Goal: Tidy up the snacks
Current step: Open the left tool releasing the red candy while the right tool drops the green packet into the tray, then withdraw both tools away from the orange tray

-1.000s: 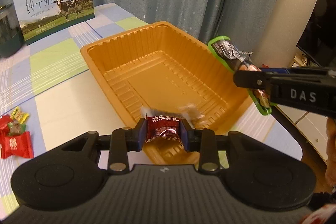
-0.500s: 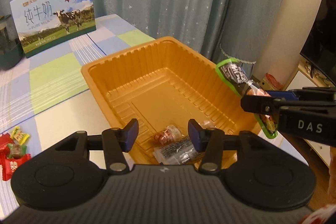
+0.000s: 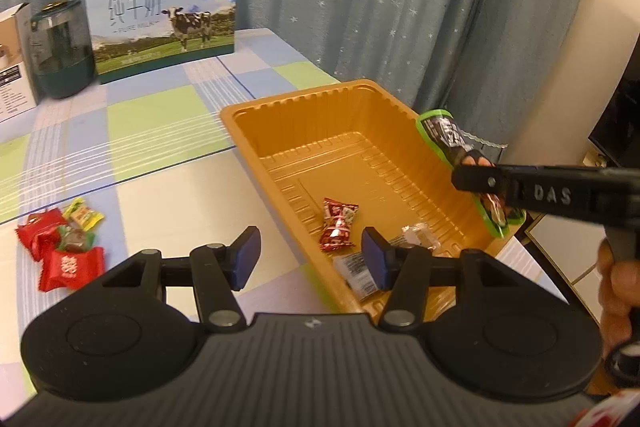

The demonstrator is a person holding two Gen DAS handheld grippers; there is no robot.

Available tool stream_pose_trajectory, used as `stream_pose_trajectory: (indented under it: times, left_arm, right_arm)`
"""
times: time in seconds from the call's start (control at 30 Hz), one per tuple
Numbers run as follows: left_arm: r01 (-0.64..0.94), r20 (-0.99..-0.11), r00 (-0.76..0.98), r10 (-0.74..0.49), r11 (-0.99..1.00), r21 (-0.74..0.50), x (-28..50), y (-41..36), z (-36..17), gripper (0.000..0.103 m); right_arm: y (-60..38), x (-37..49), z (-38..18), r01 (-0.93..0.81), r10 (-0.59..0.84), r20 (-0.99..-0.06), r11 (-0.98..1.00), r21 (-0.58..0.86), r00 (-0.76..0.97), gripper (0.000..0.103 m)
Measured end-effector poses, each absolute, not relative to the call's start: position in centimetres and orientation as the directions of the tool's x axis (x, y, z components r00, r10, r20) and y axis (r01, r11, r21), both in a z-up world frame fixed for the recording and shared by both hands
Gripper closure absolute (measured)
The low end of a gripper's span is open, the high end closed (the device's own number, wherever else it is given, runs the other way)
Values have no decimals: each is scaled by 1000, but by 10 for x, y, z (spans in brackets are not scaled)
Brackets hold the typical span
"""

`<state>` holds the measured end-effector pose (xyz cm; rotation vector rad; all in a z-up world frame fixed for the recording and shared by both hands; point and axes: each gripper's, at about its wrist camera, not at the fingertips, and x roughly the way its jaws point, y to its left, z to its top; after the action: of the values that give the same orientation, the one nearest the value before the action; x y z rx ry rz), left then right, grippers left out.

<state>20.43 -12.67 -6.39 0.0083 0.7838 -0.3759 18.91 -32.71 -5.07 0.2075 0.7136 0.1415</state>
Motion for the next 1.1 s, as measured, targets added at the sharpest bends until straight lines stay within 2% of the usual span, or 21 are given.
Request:
stream_pose_trajectory:
  times: [0.07, 0.1, 0.13, 0.17, 0.2, 1.1]
  left_arm:
    - [325, -688, 653, -318, 938, -125, 200, -121, -62, 50]
    - [319, -687, 656, -312, 940, -122, 198, -119, -61, 48]
    - [313, -686, 661, -304, 943, -115, 196, -116, -60, 47]
    - [308, -684, 667, -295, 945, -108, 192, -113, -59, 46]
    - [303, -683, 671, -288, 948, -102, 189, -110, -58, 45]
    - [124, -660, 725, -196, 980, -154, 101, -28, -14, 27]
  right_arm:
    - [-328, 193, -51, -69, 232, -619, 959, 275, 751, 73]
    - [-330, 194, -51, -73, 249, -609, 951, 299, 753, 67]
    - [-332, 194, -51, -69, 256, -604, 947, 315, 755, 58]
    - [-333, 192, -51, -60, 253, -601, 945, 322, 759, 36]
    - [-334, 190, -49, -55, 250, -595, 944, 327, 764, 31]
    - [-272, 90, -17, -89, 230, -657, 966, 241, 718, 31]
